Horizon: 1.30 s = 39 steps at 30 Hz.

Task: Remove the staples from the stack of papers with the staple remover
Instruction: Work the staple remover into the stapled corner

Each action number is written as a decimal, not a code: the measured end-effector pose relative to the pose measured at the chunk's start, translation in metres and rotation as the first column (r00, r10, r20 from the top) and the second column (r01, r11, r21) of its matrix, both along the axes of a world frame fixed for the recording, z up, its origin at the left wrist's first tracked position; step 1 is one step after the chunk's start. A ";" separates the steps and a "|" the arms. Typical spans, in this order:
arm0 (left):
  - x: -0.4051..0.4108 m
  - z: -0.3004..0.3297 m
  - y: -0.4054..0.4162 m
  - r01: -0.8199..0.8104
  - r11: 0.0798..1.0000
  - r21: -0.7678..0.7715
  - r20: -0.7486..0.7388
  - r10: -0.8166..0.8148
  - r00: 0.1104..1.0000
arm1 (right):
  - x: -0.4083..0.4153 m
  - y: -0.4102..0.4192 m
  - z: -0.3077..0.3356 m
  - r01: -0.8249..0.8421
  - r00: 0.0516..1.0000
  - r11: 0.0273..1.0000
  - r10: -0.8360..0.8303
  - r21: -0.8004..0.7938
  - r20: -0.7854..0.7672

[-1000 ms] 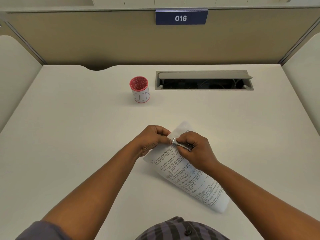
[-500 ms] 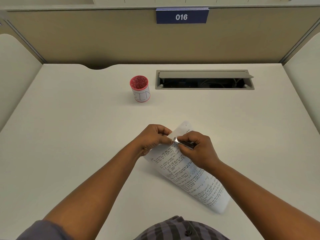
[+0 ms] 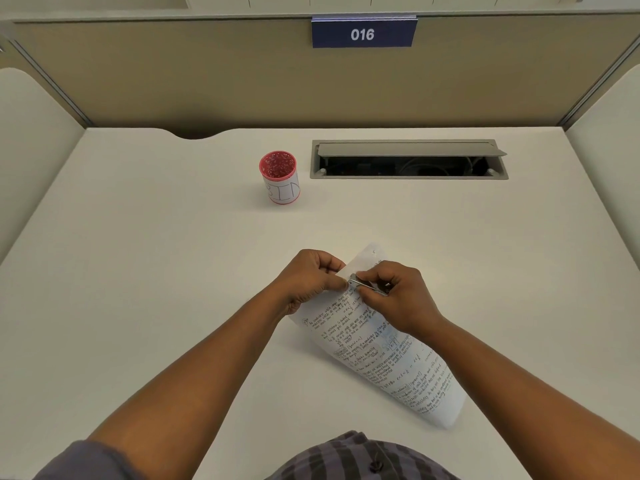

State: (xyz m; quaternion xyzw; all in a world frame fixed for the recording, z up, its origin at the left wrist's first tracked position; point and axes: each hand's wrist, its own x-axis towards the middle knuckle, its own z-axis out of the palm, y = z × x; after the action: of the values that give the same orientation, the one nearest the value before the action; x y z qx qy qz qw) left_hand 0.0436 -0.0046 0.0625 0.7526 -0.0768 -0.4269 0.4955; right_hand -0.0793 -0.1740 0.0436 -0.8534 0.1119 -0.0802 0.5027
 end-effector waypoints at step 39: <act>-0.003 0.003 0.000 0.040 0.999 0.003 0.013 -0.040 0.999 | 0.014 -0.013 0.025 0.001 0.955 0.921 0.114 0.389 -0.273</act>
State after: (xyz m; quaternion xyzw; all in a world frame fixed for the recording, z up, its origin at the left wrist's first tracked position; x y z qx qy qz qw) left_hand 0.0410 -0.0043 0.0651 0.7543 -0.0945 -0.4317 0.4855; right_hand -0.0652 -0.1868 0.0686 -0.7436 0.1729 0.0839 0.6405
